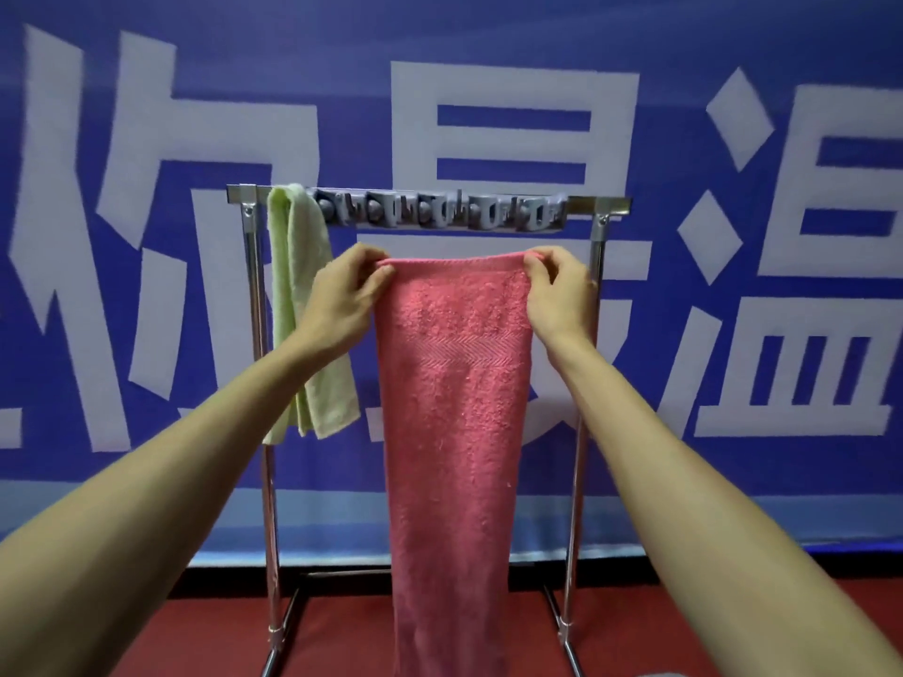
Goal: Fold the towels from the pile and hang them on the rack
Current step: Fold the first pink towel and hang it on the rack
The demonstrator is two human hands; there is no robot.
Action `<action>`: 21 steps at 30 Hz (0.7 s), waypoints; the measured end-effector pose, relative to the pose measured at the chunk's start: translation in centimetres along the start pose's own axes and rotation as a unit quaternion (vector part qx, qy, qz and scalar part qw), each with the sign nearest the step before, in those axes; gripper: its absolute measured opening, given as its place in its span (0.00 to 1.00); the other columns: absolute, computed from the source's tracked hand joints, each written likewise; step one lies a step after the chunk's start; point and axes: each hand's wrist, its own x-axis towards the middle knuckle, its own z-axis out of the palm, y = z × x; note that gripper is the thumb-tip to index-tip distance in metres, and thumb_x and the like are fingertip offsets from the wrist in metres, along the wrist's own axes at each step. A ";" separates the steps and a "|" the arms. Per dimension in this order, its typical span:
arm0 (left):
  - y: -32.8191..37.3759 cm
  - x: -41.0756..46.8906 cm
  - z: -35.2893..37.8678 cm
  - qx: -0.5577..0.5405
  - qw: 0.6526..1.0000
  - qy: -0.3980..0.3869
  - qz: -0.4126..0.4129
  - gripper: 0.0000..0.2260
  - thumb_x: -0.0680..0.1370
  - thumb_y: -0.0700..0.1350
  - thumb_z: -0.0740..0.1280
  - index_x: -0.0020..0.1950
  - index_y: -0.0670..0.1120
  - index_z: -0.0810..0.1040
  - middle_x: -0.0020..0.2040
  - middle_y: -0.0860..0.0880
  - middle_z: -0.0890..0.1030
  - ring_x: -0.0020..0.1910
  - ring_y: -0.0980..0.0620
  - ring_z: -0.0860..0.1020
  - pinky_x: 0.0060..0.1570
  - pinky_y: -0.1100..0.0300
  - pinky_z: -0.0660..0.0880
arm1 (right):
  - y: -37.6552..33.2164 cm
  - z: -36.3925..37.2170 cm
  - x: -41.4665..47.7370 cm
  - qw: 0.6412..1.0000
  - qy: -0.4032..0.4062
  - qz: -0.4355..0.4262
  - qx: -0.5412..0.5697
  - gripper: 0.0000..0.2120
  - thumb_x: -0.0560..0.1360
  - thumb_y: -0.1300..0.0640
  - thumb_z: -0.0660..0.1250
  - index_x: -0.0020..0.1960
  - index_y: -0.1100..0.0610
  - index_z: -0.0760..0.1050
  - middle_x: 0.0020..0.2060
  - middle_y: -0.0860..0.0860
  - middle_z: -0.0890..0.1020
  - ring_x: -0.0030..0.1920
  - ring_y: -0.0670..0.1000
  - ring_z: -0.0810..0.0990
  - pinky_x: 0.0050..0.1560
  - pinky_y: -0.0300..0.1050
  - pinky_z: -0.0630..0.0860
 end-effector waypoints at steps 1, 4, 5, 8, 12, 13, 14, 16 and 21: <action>0.0 0.1 0.3 0.014 1.000 0.002 0.001 0.08 0.80 0.42 0.64 0.55 0.40 0.77 0.46 0.47 0.79 0.46 0.51 0.77 0.52 0.49 0.77 | 0.1 0.0 0.1 1.000 -0.004 0.013 -0.003 0.09 0.79 0.56 0.62 0.53 0.56 0.80 0.47 0.49 0.83 0.49 0.47 0.80 0.49 0.42 0.76; 0.1 -0.8 1.3 0.013 0.999 0.050 0.009 0.08 0.80 0.41 0.62 0.55 0.39 0.76 0.47 0.47 0.79 0.47 0.52 0.76 0.51 0.57 0.75 | 0.8 -0.1 -0.3 0.999 -0.022 -0.001 -0.026 0.08 0.79 0.56 0.63 0.53 0.56 0.80 0.44 0.47 0.81 0.46 0.44 0.78 0.45 0.37 0.72; 0.2 -1.1 1.5 0.010 0.998 0.063 0.015 0.07 0.81 0.41 0.62 0.55 0.39 0.76 0.47 0.48 0.79 0.46 0.52 0.76 0.49 0.62 0.73 | 0.9 -0.2 -0.5 0.999 -0.020 -0.015 -0.024 0.08 0.79 0.56 0.63 0.53 0.57 0.80 0.44 0.46 0.81 0.45 0.44 0.77 0.45 0.36 0.72; -0.6 -1.9 2.1 0.004 0.998 0.055 0.010 0.06 0.80 0.40 0.63 0.54 0.40 0.76 0.45 0.50 0.78 0.42 0.58 0.74 0.43 0.72 0.70 | 2.0 -0.2 -0.6 0.999 -0.024 -0.024 -0.020 0.07 0.78 0.57 0.64 0.52 0.57 0.80 0.44 0.48 0.82 0.46 0.45 0.78 0.45 0.36 0.73; -3.9 -3.6 3.1 -0.010 0.999 0.022 -0.049 0.04 0.79 0.39 0.64 0.51 0.42 0.78 0.43 0.51 0.78 0.42 0.57 0.74 0.45 0.63 0.72 | 5.3 0.1 -1.7 0.994 -0.097 -0.019 -0.041 0.06 0.77 0.58 0.66 0.51 0.58 0.81 0.45 0.50 0.83 0.47 0.47 0.80 0.47 0.39 0.76; -5.0 -4.4 3.6 -0.002 0.998 0.000 -0.068 0.04 0.79 0.39 0.64 0.50 0.42 0.78 0.43 0.49 0.79 0.43 0.54 0.75 0.47 0.59 0.73 | 6.2 0.3 -2.3 0.992 -0.114 -0.010 -0.056 0.06 0.76 0.59 0.67 0.51 0.58 0.81 0.45 0.51 0.83 0.47 0.47 0.80 0.46 0.39 0.75; -6.1 -5.2 4.0 0.006 0.996 -0.025 -0.082 0.04 0.79 0.39 0.64 0.50 0.42 0.78 0.43 0.48 0.79 0.42 0.51 0.75 0.48 0.53 0.75 | 7.1 0.6 -2.8 0.990 -0.125 -0.001 -0.067 0.06 0.76 0.59 0.67 0.51 0.58 0.82 0.45 0.51 0.84 0.47 0.47 0.80 0.46 0.38 0.73; -7.9 -6.8 5.0 0.012 0.992 -0.061 -0.107 0.05 0.79 0.39 0.64 0.51 0.41 0.78 0.43 0.47 0.79 0.41 0.49 0.76 0.48 0.46 0.77 | 8.8 1.2 -3.9 0.987 -0.137 0.020 -0.080 0.07 0.76 0.59 0.67 0.51 0.58 0.82 0.46 0.51 0.84 0.48 0.47 0.80 0.48 0.37 0.72; -12.2 -11.7 7.5 -0.015 0.974 -0.093 -0.207 0.06 0.78 0.38 0.64 0.45 0.47 0.78 0.38 0.50 0.78 0.38 0.49 0.77 0.45 0.44 0.79 | 14.7 2.6 -7.7 0.958 -0.227 0.054 -0.165 0.08 0.75 0.59 0.66 0.49 0.58 0.84 0.46 0.51 0.85 0.48 0.48 0.81 0.49 0.35 0.69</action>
